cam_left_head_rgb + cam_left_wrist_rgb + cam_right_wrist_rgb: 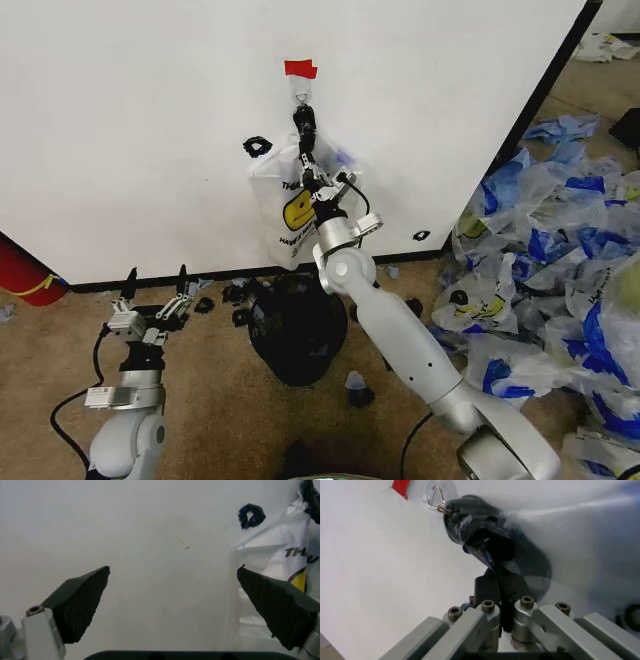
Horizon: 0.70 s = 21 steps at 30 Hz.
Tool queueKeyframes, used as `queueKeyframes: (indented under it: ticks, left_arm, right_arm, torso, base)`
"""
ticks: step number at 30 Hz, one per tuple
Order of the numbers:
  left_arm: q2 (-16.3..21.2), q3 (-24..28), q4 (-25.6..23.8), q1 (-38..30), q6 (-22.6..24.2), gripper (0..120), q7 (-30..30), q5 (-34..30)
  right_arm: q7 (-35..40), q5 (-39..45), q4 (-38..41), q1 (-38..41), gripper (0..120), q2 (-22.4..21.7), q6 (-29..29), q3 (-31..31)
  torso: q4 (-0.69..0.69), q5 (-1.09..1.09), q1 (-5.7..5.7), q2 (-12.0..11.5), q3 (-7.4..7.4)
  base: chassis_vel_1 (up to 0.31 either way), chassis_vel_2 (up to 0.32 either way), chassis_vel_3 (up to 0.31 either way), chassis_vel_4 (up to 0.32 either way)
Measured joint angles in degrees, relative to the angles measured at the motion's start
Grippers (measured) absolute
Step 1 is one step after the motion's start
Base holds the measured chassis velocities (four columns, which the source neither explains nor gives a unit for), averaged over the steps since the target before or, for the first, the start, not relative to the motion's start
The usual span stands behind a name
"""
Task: Pick up the garbage bag from the wall and place it over the trash bin.
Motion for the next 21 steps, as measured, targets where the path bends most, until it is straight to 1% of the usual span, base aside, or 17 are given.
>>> queueKeyframes:
  ticks: [12, 21]
  left_arm:
    - [0.8, 1.0, 1.0, -1.3, 0.1, 100, -0.1, -0.3]
    - [0.8, 1.5, 1.7, -1.9, 0.1, 100, -0.2, -0.4]
  right_arm:
    - [3.1, -0.8, 6.8, -3.8, 0, -6.7, 0.1, -2.1]
    - [4.3, -2.3, 10.9, -6.1, 0, -9.1, 0.2, -4.3]
  torso:
    - [-0.01, 0.01, 0.00, 0.0, 0.00]
    - [-0.01, -0.01, 0.00, 0.0, 0.00]
  base:
    - [0.000, 0.000, 0.000, 0.000]
    - [0.000, 0.000, 0.000, 0.000]
